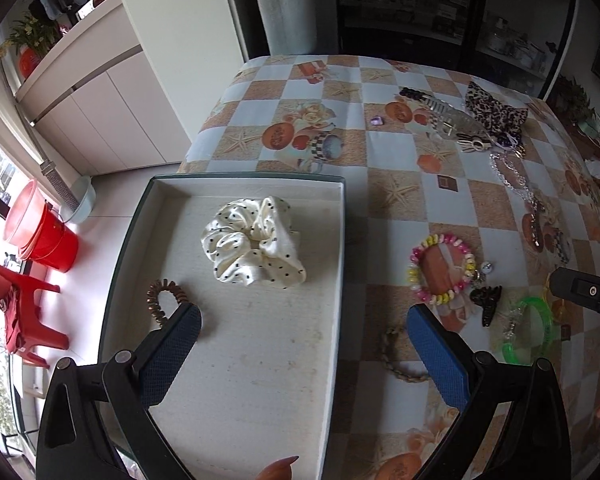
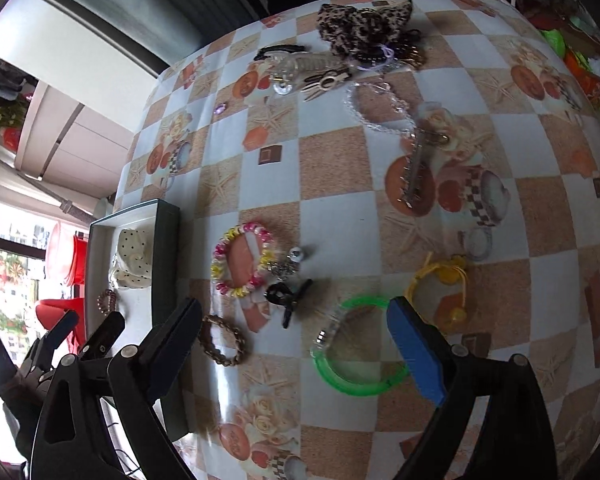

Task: Organize jewelry
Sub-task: 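Move both tools back over the table toward the beaded bracelet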

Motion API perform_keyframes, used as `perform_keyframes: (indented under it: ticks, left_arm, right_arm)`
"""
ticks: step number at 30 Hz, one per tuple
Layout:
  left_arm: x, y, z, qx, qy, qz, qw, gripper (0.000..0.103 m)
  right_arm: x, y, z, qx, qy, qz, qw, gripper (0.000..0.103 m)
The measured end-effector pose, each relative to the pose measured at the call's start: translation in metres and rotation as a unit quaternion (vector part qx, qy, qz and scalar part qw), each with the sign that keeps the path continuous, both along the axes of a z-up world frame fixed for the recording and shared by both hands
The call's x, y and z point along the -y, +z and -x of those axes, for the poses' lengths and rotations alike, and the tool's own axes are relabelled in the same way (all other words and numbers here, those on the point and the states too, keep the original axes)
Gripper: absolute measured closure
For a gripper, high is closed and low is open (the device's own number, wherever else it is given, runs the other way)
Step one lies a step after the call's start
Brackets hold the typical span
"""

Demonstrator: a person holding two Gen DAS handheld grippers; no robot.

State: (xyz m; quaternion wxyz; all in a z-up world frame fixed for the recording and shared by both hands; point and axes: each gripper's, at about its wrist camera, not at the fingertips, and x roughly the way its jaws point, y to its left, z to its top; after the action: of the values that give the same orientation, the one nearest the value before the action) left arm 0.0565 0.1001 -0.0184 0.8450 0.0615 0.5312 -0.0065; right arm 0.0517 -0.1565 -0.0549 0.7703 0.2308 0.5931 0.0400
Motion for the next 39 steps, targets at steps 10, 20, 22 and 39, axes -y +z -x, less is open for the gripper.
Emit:
perform_keyframes:
  ticks: [10,20,22,39]
  left_arm:
    - [0.041,-0.01,0.005,-0.017,-0.029,0.0,0.9994,0.0]
    - [0.069,-0.021,-0.009,-0.039,-0.039,0.031,0.998,0.0]
    - [0.074,-0.023,-0.015,-0.045,-0.043,0.045,0.997,0.0]
    - [0.106,-0.059,-0.066,-0.068,-0.065,0.048,0.9944,0.0]
  right_arm:
    - [0.053,-0.015,0.025,-0.036,-0.032,0.014,0.999,0.008]
    - [0.088,-0.023,0.03,-0.061,-0.043,0.033,0.997,0.008]
    - [0.094,-0.023,0.027,-0.063,-0.047,0.038,0.996,0.008]
    - [0.084,-0.03,-0.036,-0.041,-0.013,0.064,0.997,0.008]
